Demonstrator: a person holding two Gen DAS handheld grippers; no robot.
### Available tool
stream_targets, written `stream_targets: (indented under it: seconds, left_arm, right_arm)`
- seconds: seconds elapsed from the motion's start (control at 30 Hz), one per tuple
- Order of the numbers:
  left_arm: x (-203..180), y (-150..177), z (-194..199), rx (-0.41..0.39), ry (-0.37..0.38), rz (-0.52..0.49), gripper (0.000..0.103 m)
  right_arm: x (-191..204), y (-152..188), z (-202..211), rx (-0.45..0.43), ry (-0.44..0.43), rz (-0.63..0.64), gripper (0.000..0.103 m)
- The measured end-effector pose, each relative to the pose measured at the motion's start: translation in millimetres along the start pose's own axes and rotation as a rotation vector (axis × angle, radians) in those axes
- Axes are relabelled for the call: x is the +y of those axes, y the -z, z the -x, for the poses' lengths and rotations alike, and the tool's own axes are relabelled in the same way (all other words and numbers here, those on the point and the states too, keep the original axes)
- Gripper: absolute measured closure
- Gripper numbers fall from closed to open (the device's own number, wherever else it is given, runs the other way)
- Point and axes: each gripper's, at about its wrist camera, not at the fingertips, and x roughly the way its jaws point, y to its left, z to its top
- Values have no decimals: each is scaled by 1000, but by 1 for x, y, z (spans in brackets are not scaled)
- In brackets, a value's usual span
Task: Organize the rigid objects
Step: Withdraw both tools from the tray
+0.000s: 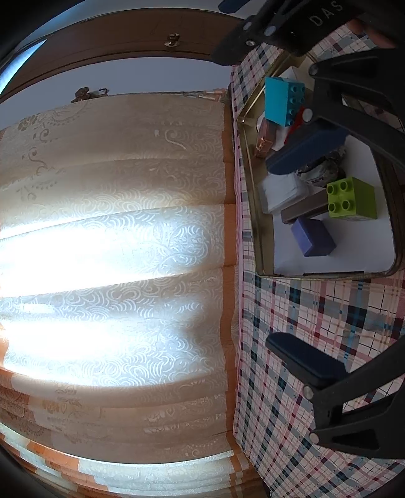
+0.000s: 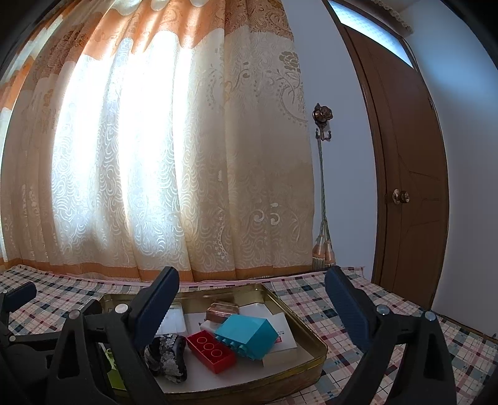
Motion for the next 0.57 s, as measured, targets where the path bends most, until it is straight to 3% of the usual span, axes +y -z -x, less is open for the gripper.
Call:
stream_targets:
  seconds: [0.57]
  left_arm:
    - [1, 1, -2, 16, 9, 7, 0]
  right_arm:
    - [-1, 0, 1, -2, 6, -4, 6]
